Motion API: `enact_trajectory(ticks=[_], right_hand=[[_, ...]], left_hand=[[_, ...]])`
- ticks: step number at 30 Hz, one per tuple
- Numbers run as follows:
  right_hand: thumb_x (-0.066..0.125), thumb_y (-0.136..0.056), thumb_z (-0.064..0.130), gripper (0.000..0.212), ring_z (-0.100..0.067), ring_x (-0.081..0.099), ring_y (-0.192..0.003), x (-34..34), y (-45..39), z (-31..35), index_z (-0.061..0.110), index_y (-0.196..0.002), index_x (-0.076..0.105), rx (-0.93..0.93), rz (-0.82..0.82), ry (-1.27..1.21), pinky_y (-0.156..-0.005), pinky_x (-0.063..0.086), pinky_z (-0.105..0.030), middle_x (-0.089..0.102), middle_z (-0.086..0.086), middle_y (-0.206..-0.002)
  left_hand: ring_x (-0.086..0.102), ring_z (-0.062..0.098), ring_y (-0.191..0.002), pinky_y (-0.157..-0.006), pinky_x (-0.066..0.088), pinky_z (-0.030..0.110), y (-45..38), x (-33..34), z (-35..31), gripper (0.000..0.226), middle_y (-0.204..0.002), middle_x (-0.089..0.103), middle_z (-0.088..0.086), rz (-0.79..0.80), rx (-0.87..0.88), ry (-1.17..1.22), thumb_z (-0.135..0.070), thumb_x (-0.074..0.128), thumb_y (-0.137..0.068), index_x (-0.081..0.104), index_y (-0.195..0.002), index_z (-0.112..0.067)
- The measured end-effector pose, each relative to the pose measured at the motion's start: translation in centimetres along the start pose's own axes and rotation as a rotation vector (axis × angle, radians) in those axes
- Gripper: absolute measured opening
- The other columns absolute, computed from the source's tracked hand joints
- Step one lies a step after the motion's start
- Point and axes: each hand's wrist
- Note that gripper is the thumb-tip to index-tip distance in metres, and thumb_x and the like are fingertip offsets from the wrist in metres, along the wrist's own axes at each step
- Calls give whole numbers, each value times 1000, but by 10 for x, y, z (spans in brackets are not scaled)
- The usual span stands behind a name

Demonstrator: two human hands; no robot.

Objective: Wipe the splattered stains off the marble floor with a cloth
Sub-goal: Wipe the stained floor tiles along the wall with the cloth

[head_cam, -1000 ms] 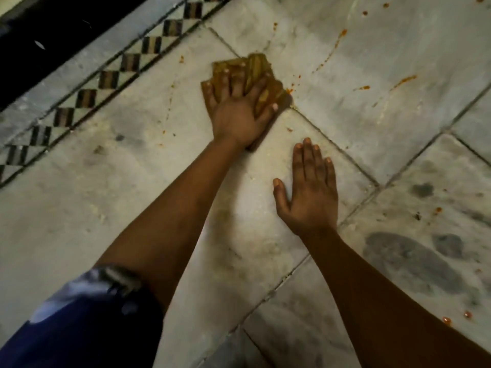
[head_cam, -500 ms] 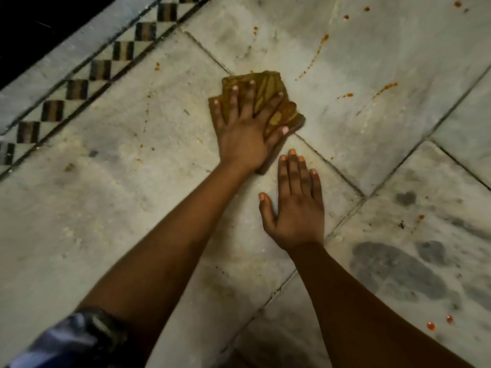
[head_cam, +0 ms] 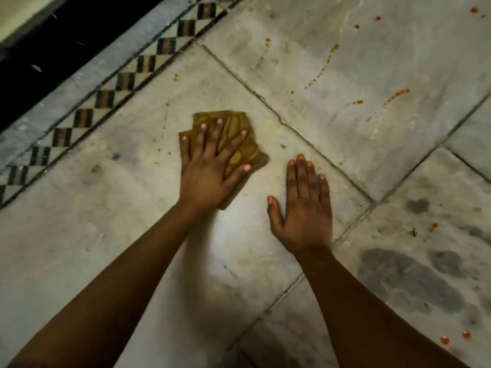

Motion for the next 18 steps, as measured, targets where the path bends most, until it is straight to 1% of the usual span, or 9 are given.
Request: enact_trajectory(ticks=[2,4,6,8,10,12,14,16,18], right_hand=[[31,-90,46,71,-26,19,-144,1,0,1,5,-148,23,-3,-4,-3,-116,12,-42,21,-14,-155],[30,-90,46,71,-26,19,-144,2,0,1,5,-148,23,-3,-14,-7,-116,12,-42,22,-14,-155],[30,-91,46,71,-26,19,-144,2,1,0,5,-148,23,-6,-17,-5,-116,11,-42,22,-14,-155],[30,-91,47,71,-26,19,-144,3,1,0,5,-148,23,-8,-17,-3,-116,11,-42,22,-14,-155],[30,-91,47,71,-27,20,-143,3,1,0,5,-148,23,-9,-18,6,-116,11,-42,22,-15,-155],[30,-90,47,71,-27,21,-143,3,0,-1,4,-147,25,-13,-27,14,-116,11,-42,23,-15,-154],[30,-90,47,72,-28,22,-143,4,1,-2,4,-147,25,-24,-35,23,-116,12,-42,24,-16,-154],[28,-90,47,72,-29,22,-143,4,2,-2,3,-147,25,-35,-41,25,-116,13,-43,23,-16,-154],[25,-91,48,72,-28,20,-143,5,1,-1,3,-147,23,-37,-41,30,-116,12,-43,21,-16,-154]], left_hand=[[7,33,-145,-114,-1,54,-13,-7,26,63,-157,15,8,11,-82,-27,-65,24,-88,17,-146,-40],[2,33,-145,-114,-3,55,-47,-11,41,63,-158,11,9,4,-233,-24,-63,26,-91,16,-147,-38],[-1,32,-145,-113,-5,57,-78,-13,42,61,-159,6,7,-9,-378,18,-62,27,-92,14,-148,-38],[-1,32,-145,-113,-5,57,-88,-12,31,61,-159,6,6,-23,-435,26,-61,27,-93,15,-148,-38],[1,31,-145,-114,-4,56,-63,-5,9,61,-159,8,8,-35,-337,16,-61,27,-92,19,-147,-36],[4,31,-145,-114,-2,54,-15,2,-10,61,-158,11,6,-59,-137,15,-62,27,-91,19,-147,-38],[9,29,-145,-114,2,53,32,4,-9,61,-158,14,3,-50,-8,11,-64,28,-89,20,-146,-41],[15,29,-144,-114,7,53,58,1,19,63,-157,20,3,-44,-15,-11,-65,28,-87,23,-145,-41],[15,31,-144,-114,8,53,56,-5,53,65,-155,23,7,-55,-155,-33,-66,27,-86,24,-145,-40]])
Point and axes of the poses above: each hand's wrist, its own y-axis away from the middle knuckle, its own x-axis out of the palm, z = x × y
